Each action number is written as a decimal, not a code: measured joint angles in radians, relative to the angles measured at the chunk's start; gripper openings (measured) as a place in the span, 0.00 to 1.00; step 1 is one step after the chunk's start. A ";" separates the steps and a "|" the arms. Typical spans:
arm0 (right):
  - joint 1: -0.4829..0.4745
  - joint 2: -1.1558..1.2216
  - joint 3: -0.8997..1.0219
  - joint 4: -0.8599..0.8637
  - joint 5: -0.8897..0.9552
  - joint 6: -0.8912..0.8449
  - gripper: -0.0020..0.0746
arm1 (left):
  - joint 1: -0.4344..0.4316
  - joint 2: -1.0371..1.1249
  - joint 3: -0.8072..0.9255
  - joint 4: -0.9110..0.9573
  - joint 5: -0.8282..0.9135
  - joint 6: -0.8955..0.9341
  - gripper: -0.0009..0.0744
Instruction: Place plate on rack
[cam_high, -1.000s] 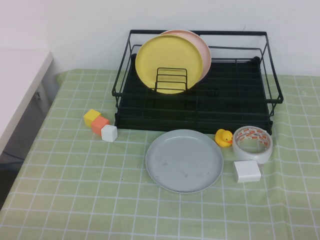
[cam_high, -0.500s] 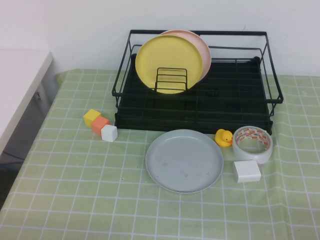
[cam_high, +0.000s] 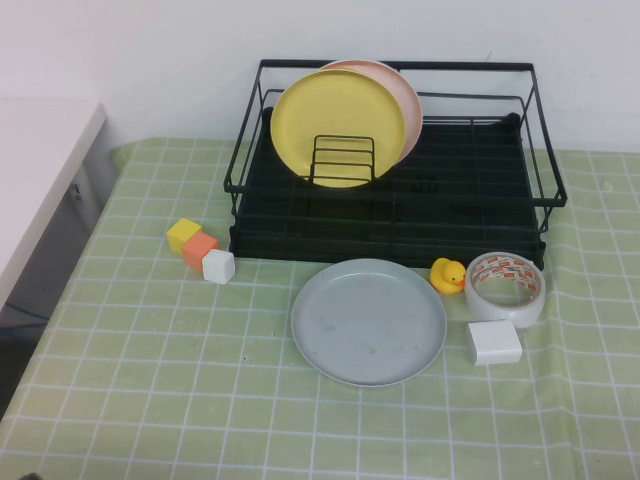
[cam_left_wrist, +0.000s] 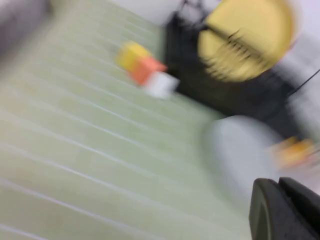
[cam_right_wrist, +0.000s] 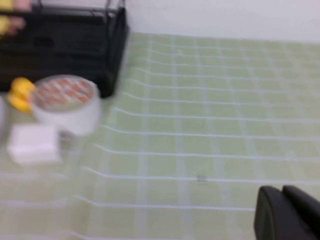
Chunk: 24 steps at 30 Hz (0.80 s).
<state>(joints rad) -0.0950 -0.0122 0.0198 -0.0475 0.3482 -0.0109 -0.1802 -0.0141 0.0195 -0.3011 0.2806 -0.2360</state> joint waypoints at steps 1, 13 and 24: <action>0.000 0.000 0.000 0.047 0.000 0.018 0.04 | 0.000 0.000 0.000 -0.107 -0.010 -0.039 0.01; 0.000 0.000 0.008 0.798 -0.001 0.129 0.04 | -0.002 0.000 0.000 -0.714 -0.296 -0.170 0.01; 0.000 0.000 0.008 0.817 -0.004 -0.107 0.04 | -0.002 0.180 -0.139 -0.547 -0.113 0.154 0.01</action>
<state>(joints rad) -0.0950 -0.0122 0.0276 0.7700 0.3447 -0.1175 -0.1817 0.1663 -0.1193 -0.8478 0.1678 -0.0821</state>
